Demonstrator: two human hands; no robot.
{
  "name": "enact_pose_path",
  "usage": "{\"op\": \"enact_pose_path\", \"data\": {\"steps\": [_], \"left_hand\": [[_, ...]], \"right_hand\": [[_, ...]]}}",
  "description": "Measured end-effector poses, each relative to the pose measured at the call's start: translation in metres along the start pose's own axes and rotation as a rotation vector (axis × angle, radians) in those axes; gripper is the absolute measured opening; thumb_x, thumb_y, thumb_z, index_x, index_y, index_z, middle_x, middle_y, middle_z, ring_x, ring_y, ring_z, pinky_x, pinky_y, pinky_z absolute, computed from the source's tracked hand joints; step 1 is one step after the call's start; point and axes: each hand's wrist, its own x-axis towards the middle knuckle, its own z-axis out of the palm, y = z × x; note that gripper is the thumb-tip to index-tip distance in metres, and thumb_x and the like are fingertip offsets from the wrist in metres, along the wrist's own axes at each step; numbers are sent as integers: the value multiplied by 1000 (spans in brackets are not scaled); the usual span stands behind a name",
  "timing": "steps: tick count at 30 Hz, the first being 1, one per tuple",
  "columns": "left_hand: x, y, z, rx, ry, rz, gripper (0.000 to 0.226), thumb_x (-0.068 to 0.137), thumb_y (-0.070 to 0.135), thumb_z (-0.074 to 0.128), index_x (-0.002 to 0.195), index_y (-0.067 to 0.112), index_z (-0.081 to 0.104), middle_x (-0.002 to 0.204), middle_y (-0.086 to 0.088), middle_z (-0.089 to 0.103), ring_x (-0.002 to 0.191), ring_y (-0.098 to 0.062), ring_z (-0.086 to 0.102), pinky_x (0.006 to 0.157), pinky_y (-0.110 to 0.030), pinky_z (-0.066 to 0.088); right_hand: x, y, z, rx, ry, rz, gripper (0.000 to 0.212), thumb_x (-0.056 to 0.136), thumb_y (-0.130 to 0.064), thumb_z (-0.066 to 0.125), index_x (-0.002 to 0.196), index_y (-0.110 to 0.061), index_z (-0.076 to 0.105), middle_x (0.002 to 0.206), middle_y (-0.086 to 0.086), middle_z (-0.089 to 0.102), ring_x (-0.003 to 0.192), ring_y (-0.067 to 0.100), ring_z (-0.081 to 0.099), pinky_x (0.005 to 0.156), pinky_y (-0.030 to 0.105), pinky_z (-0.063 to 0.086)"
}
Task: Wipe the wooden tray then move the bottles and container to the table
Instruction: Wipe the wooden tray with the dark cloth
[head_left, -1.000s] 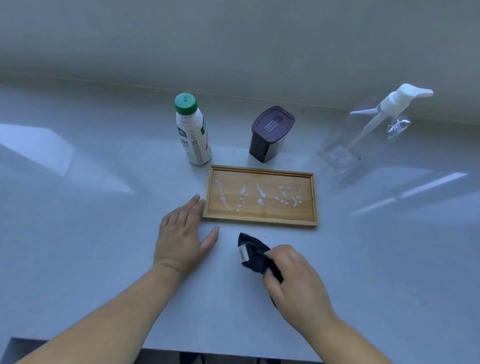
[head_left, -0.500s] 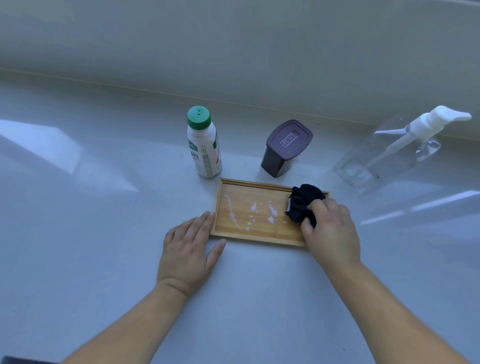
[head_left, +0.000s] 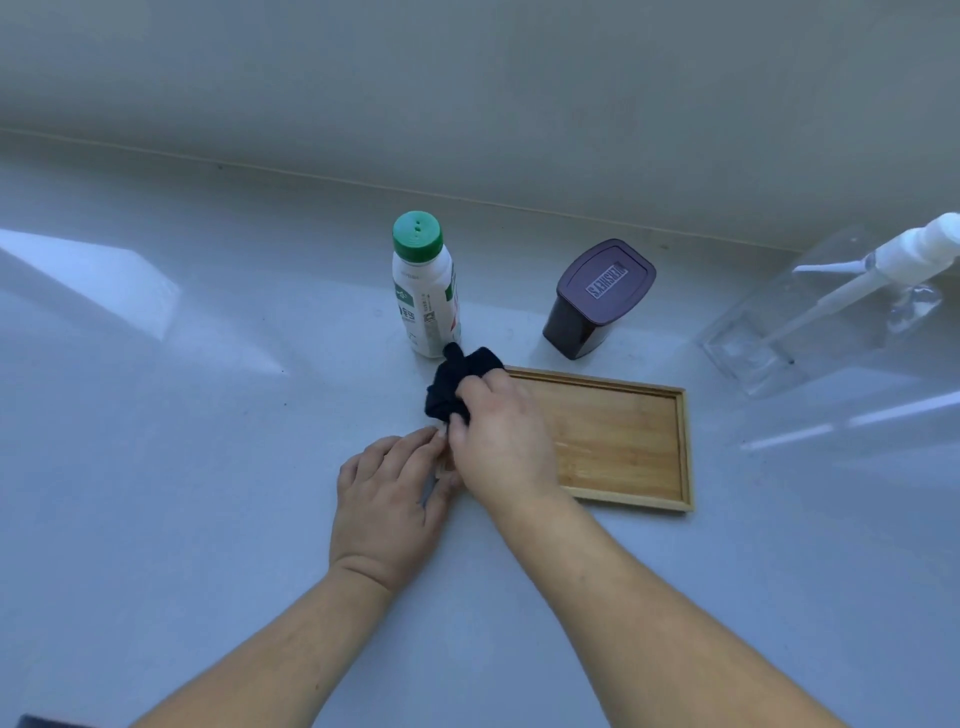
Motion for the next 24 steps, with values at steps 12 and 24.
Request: {"op": "enact_pose_path", "data": {"steps": [12, 24], "left_hand": [[0, 2, 1, -16, 60, 13, 48, 96, 56, 49, 123, 27, 75, 130, 7, 72, 118, -23, 55, 98, -44, 37], [0, -1, 2, -44, -7, -63, 55, 95, 59, 49, 134, 25, 67, 125, 10, 73, 119, -17, 55, 98, -41, 38]], "right_hand": [[-41, 114, -80, -146, 42, 263, 20, 89, -16, 68, 108, -11, 71, 110, 12, 64, 104, 38, 57, 83, 43, 50], [7, -1, -2, -40, -101, -68, 16, 91, -19, 67, 104, -9, 67, 111, 14, 61, 101, 36, 57, 72, 39, 40]]}}
